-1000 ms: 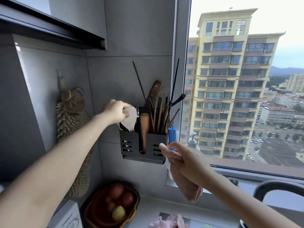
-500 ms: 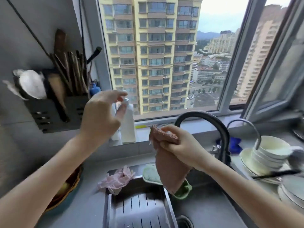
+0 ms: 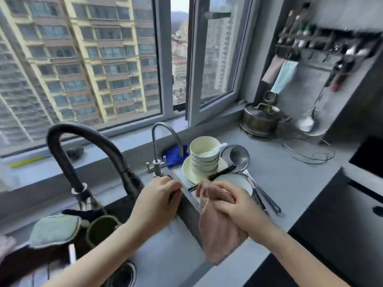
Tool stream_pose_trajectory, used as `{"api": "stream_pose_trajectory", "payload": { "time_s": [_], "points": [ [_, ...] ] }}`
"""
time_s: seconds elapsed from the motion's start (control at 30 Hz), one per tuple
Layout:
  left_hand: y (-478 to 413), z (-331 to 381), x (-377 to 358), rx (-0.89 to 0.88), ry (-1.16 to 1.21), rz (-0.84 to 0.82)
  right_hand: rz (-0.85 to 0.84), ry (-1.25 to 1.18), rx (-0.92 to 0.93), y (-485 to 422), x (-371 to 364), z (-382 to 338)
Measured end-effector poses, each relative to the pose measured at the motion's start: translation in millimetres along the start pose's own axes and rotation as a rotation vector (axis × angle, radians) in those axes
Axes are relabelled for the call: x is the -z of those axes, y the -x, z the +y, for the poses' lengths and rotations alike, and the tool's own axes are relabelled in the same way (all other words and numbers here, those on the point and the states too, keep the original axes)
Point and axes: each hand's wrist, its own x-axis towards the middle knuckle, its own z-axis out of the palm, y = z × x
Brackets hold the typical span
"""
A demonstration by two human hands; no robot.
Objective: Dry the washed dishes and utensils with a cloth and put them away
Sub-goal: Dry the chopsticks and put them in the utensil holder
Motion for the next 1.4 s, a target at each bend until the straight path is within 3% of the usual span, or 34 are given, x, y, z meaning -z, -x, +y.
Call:
{"api": "stream_pose_trajectory", "payload": {
  "time_s": [0.1, 0.27, 0.4, 0.6, 0.8, 1.13, 1.4],
  "points": [
    [-34.3, 12.7, -77.0, 0.075, -0.055, -0.115, 0.042, -0.010, -0.024, -3.6, 66.2, 32.2],
    [-65.2, -3.7, -164.9, 0.440, -0.072, -0.185, 0.103, -0.003, -0.108, -21.6, 141.1, 82.7],
    [-77.0, -19.6, -202.4, 0.641, -0.099, -0.277, 0.090, 0.013, -0.155, -42.2, 168.5, 108.2],
    [-96.7, -46.5, -225.4, 0.915, 0.106, -0.458, 0.064, 0.027, -0.167, -72.2, 184.2, 124.6],
    [-98.2, -67.3, -224.8, 0.919, 0.200, -0.390, 0.057, 0.012, -0.179, -91.7, 185.1, 130.2],
    [-85.8, -95.9, -208.4, 0.665, 0.110, -0.083, 0.059, 0.012, -0.120, -125.6, 163.2, 116.9],
    [-81.5, -103.1, -208.2, 0.530, 0.034, -0.089, 0.048, 0.020, -0.110, -136.6, 143.7, 118.0]
  ]
}}
